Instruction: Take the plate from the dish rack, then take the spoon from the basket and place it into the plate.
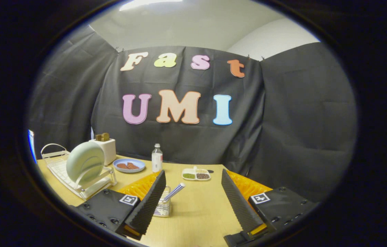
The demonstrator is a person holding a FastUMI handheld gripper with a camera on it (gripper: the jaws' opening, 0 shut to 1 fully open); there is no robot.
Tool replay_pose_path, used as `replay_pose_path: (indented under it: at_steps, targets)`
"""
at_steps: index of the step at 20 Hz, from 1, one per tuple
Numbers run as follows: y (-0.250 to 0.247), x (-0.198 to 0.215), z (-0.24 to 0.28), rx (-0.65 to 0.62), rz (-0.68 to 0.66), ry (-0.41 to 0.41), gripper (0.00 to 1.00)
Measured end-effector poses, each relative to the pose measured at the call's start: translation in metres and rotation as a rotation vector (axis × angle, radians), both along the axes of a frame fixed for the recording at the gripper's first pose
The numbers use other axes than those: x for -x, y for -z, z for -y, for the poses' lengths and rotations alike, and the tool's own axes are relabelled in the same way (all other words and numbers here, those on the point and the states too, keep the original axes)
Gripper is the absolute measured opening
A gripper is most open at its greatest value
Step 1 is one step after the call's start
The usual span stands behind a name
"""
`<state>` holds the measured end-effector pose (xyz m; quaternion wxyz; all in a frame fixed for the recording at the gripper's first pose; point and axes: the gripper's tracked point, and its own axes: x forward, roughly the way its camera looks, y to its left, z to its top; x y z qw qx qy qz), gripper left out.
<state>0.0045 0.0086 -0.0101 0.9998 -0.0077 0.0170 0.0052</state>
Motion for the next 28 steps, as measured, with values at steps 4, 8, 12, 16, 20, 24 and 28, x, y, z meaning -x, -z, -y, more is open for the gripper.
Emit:
replay_pose_path:
  at_steps: [4, 8, 12, 16, 20, 24, 28]
  targets:
    - [0.001, -0.001, 0.0, 0.011, -0.007, 0.007, 1.0]
    - [0.005, -0.003, -0.002, 0.006, -0.019, 0.004, 1.0]
    - [0.007, -0.005, -0.01, -0.027, -0.029, -0.006, 1.0]
    - [0.002, -0.001, -0.047, -0.054, -0.021, -0.105, 1.0]
    - [-0.012, 0.0, -0.113, -0.117, -0.067, -0.271, 1.0]
    - [-0.048, -0.022, -0.175, -0.153, -0.101, -0.367, 1.0]
    - [-0.067, -0.059, -0.23, -0.112, -0.202, -0.377, 1.0]
